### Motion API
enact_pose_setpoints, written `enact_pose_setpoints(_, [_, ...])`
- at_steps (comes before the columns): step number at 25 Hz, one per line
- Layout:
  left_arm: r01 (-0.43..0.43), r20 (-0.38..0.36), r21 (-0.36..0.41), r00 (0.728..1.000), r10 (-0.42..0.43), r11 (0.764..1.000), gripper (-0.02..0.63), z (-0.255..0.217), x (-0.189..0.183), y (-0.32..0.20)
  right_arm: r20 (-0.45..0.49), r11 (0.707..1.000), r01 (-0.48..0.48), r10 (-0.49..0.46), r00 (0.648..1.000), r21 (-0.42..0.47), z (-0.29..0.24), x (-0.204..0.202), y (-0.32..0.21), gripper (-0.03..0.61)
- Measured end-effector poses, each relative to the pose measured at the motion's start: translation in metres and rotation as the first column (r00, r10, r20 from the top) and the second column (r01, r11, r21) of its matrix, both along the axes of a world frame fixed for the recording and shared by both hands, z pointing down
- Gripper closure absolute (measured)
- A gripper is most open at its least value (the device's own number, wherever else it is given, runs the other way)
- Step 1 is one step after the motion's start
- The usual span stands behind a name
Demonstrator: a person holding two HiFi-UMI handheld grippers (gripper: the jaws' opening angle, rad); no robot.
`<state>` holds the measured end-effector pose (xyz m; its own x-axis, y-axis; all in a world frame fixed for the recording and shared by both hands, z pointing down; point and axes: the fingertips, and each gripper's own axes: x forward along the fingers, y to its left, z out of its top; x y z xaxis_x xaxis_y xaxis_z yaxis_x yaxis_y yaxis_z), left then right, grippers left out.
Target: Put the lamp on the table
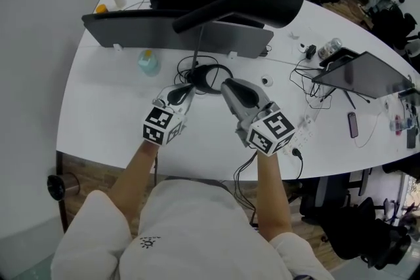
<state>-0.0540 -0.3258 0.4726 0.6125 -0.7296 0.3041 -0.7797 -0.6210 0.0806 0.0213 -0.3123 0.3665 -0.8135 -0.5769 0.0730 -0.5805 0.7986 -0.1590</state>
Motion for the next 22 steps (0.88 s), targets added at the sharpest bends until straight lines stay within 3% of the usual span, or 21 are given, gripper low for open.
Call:
enact_pose_setpoints(12, [-0.021, -0.005, 0.063, 1.0, 0.021, 0.998, 0.618, -0.044, 0.01, 0.046, 0.019, 0.998, -0.013, 0.012, 1.0, 0.053, -0.015, 0.023, 0.061, 0.538])
enact_pose_setpoints(22, [-0.012, -0.007, 0.054, 1.0, 0.013, 0.998, 0.618, -0.049, 0.005, 0.079, 0.018, 0.997, -0.058, 0.057, 0.998, 0.048, -0.019, 0.046, 0.086, 0.54])
